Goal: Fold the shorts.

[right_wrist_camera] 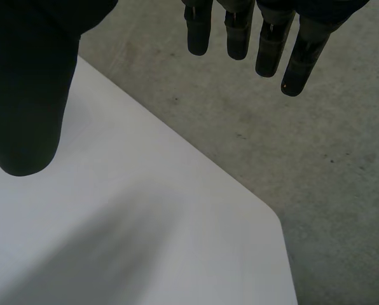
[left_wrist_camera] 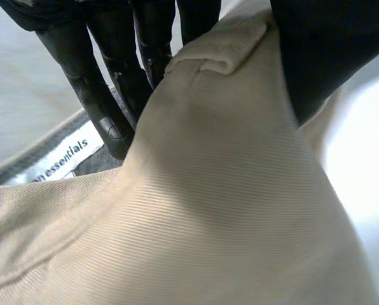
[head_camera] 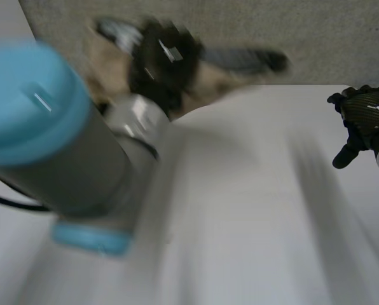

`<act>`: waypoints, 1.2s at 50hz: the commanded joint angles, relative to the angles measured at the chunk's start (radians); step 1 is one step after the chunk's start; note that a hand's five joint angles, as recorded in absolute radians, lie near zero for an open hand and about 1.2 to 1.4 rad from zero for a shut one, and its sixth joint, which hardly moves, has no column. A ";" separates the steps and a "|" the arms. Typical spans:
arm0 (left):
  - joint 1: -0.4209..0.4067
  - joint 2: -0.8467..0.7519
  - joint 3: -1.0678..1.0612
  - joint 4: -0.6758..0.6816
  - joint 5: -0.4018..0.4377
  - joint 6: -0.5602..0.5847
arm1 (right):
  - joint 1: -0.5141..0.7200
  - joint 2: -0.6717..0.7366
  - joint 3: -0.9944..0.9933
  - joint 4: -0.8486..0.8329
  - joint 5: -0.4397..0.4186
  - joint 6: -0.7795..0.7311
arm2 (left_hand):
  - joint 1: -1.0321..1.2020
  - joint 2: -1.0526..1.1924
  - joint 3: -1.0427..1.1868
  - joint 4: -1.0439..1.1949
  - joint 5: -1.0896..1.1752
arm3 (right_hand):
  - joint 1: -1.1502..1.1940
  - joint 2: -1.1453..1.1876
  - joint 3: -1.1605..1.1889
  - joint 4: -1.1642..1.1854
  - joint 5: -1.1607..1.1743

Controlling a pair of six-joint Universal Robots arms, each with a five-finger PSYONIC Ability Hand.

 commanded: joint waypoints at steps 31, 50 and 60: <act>0.021 0.070 -0.307 -0.020 -0.046 -0.197 | 0.115 -0.014 0.039 0.048 -0.058 0.033 | -0.753 -0.802 -0.787 -0.804 -0.713 | 0.037 -0.033 0.004 -0.065 -0.066; 0.311 0.067 -0.448 -0.022 0.116 -0.430 | 0.443 0.317 -0.344 0.200 0.017 0.414 | -0.753 -0.802 -0.787 -0.804 -0.713 | 0.037 -0.033 0.004 -0.065 -0.066; 0.397 0.065 -0.481 -0.022 0.176 -0.507 | 0.509 0.569 -0.510 0.229 0.091 0.376 | -0.753 -0.802 -0.787 -0.804 -0.713 | 0.276 0.206 0.242 0.174 0.172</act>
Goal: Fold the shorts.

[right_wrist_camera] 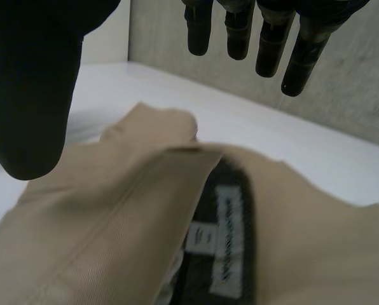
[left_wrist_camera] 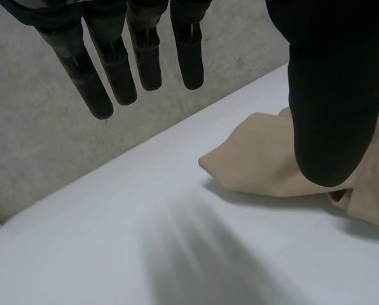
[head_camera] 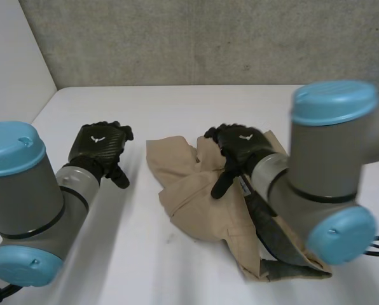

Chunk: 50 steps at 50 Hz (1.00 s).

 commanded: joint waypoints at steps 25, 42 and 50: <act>0.033 -0.077 -0.004 0.021 0.161 -0.048 | 0.100 -0.370 -0.011 -0.086 0.119 -0.422 | -0.192 -0.157 -0.166 -0.154 -0.140 | 1.256 1.189 1.223 1.157 1.156; -0.076 -0.340 0.272 0.038 0.040 -0.104 | 0.116 -0.582 0.121 -0.067 0.126 -0.431 | -0.104 -0.070 -0.078 -0.066 -0.053 | 1.256 1.189 1.223 1.157 1.156; -0.073 -0.326 0.244 0.017 -0.085 -0.118 | 0.099 -0.594 0.174 -0.050 0.126 -0.431 | 0.163 0.198 0.189 0.201 0.215 | 1.256 1.189 1.223 1.157 1.156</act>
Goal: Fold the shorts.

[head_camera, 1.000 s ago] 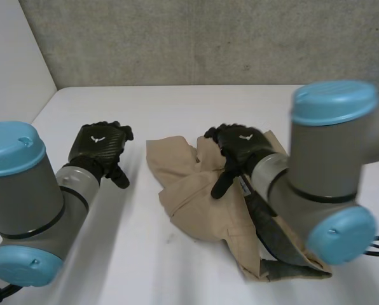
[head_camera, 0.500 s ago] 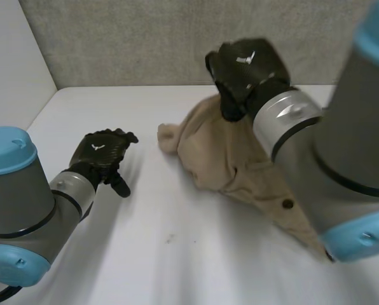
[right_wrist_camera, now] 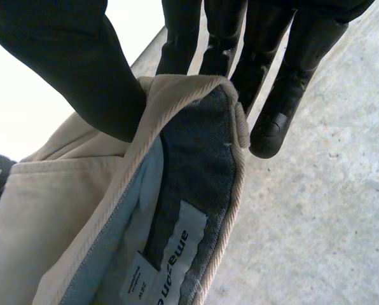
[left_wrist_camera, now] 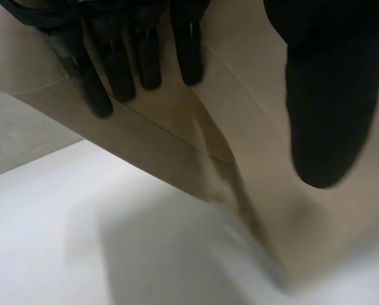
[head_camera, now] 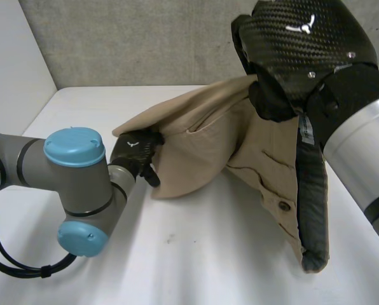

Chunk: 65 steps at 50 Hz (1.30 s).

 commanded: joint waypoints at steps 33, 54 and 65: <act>0.087 0.264 -0.327 -0.093 0.076 -0.075 | -0.001 0.084 0.071 0.008 -0.008 0.014 | 0.141 0.138 0.150 0.146 0.142 | 0.413 0.219 0.219 0.209 0.251; 0.041 -0.039 0.086 -0.061 0.009 -0.071 | -0.015 0.108 0.120 0.007 -0.011 0.012 | 0.168 0.165 0.177 0.172 0.168 | 0.413 0.219 0.219 0.209 0.251; -0.022 -0.176 0.230 0.001 0.015 -0.060 | -0.014 0.143 0.112 -0.032 -0.016 0.012 | 0.194 0.191 0.203 0.199 0.194 | 0.413 0.219 0.219 0.209 0.251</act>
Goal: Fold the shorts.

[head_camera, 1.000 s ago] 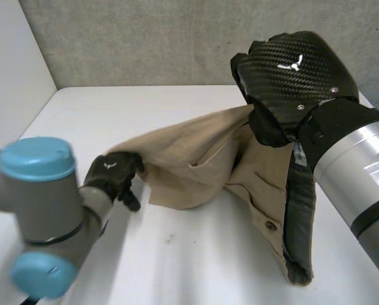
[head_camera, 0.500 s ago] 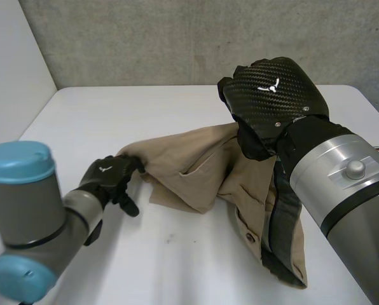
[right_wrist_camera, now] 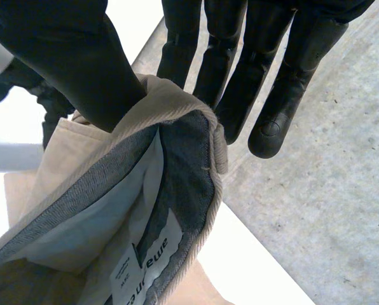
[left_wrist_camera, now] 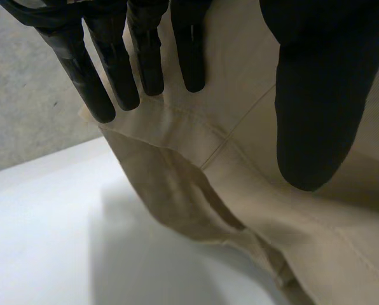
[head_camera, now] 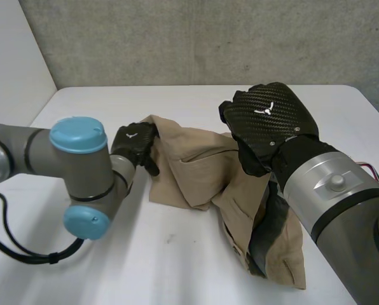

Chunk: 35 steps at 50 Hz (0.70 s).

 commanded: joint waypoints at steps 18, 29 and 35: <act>-0.037 -0.149 0.117 0.097 0.008 -0.008 | -0.030 0.061 -0.023 -0.047 0.003 -0.001 | 0.959 0.966 0.962 0.973 0.974 | 0.411 0.220 0.213 0.204 0.246; 0.102 0.372 -0.187 0.088 0.081 -0.008 | -0.133 -0.012 0.002 -0.043 0.002 0.005 | 0.959 0.966 0.962 0.973 0.974 | 0.411 0.220 0.213 0.204 0.246; 0.128 0.536 -0.342 0.097 0.173 -0.006 | -0.133 -0.036 0.019 -0.043 0.003 0.005 | 0.959 0.966 0.962 0.973 0.974 | 0.411 0.220 0.213 0.204 0.246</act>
